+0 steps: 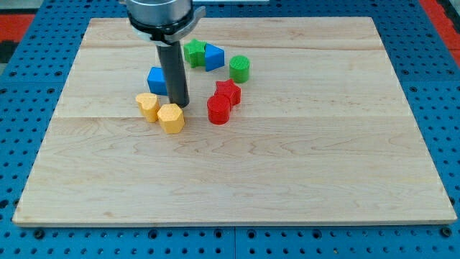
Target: Slightly touch the red star
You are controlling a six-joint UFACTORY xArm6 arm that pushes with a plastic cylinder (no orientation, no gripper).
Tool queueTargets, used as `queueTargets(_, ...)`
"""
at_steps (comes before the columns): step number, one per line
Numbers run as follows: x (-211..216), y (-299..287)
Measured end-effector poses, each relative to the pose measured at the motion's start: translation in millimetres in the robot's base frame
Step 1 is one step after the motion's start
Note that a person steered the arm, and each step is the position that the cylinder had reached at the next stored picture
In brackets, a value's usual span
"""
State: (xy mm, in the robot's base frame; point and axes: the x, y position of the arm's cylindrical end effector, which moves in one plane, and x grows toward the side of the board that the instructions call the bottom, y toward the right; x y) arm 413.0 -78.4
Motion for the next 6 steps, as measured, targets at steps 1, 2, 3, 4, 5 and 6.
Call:
queueTargets(1, 0, 22)
queueTargets(2, -28, 16)
queueTargets(3, -72, 19)
queueTargets(4, -53, 33)
queueTargets(5, -42, 55)
queueTargets(6, -35, 54)
